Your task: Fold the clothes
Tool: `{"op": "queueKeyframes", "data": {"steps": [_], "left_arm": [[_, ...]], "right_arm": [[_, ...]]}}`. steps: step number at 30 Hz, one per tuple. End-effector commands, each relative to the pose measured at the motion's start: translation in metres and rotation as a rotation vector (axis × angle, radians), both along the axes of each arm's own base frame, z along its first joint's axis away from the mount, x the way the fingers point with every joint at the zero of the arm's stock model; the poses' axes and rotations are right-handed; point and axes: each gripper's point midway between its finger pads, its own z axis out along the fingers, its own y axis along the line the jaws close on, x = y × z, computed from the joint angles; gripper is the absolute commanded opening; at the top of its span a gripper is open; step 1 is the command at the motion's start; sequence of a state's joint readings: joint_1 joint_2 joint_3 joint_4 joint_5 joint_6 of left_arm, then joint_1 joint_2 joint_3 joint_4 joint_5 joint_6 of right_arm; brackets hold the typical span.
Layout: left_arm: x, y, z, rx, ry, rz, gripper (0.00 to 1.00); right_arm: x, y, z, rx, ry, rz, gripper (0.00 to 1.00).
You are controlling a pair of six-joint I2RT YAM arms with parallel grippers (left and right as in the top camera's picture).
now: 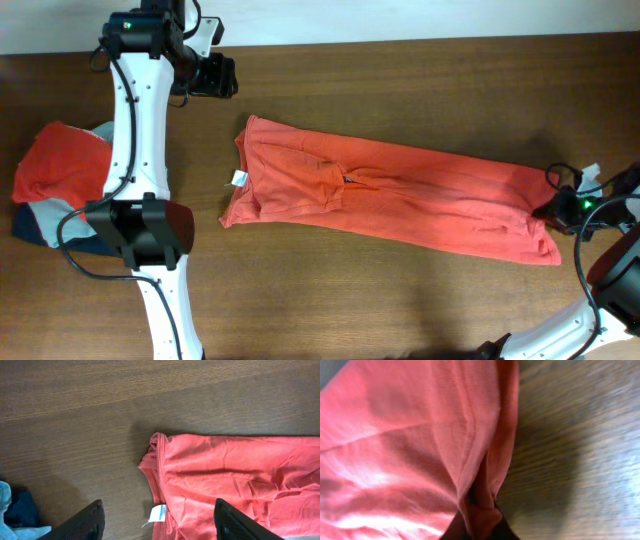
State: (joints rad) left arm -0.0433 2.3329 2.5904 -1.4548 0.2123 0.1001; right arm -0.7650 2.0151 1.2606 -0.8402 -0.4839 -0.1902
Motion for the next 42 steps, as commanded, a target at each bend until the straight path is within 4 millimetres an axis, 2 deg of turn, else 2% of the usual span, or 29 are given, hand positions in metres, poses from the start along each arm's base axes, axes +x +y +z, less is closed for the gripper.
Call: {"op": "queueKeyframes", "data": {"steps": [1, 4, 6, 7, 10, 12, 15, 16, 21, 27, 31, 36, 41, 42], "left_arm": [[0.001, 0.001, 0.009, -0.003, -0.023, 0.003, 0.7], [0.001, 0.001, 0.009, -0.002, -0.022, 0.004, 0.7], [0.0, 0.001, 0.009, -0.003, -0.021, 0.004, 0.7], [0.0, 0.001, 0.009, -0.002, -0.021, 0.003, 0.7], [0.0, 0.001, 0.009, -0.003, -0.021, 0.004, 0.7], [0.001, 0.001, 0.009, -0.003, -0.022, 0.004, 0.7], [0.001, 0.001, 0.009, -0.003, -0.022, 0.004, 0.7], [0.0, 0.001, 0.009, -0.003, -0.02, 0.004, 0.7], [-0.001, 0.001, 0.008, -0.002, -0.014, 0.004, 0.7], [-0.002, 0.001, 0.008, -0.002, -0.012, 0.004, 0.7], [-0.002, 0.001, 0.008, -0.002, -0.012, 0.004, 0.7], [-0.002, 0.001, 0.008, -0.002, -0.009, 0.004, 0.7], [-0.002, 0.001, 0.008, -0.002, -0.009, 0.004, 0.7], [-0.002, 0.001, 0.008, -0.002, -0.009, 0.004, 0.7]], "right_arm": [[0.012, -0.006, 0.027, -0.02, -0.051, 0.014, 0.04], [0.019, -0.02, 0.062, -0.086, -0.062, -0.019, 0.04], [0.02, -0.032, 0.092, -0.155, -0.06, -0.05, 0.04], [0.021, -0.037, 0.116, -0.203, -0.07, -0.064, 0.04], [0.026, -0.032, 0.153, -0.269, -0.113, -0.047, 0.04], [0.029, -0.021, 0.16, -0.27, -0.122, -0.028, 0.04], [0.036, 0.001, 0.157, -0.249, -0.109, 0.02, 0.04], [0.045, 0.028, 0.152, -0.251, -0.095, 0.098, 0.04], [0.056, 0.075, 0.144, -0.281, -0.053, 0.218, 0.04], [0.077, 0.151, 0.146, -0.264, -0.085, 0.353, 0.04], [0.09, 0.211, 0.145, -0.269, -0.135, 0.473, 0.04], [0.093, 0.259, 0.123, -0.28, -0.104, 0.558, 0.04], [0.099, 0.298, 0.095, -0.256, -0.088, 0.613, 0.04], [0.099, 0.308, 0.092, -0.239, -0.093, 0.628, 0.09]]}}
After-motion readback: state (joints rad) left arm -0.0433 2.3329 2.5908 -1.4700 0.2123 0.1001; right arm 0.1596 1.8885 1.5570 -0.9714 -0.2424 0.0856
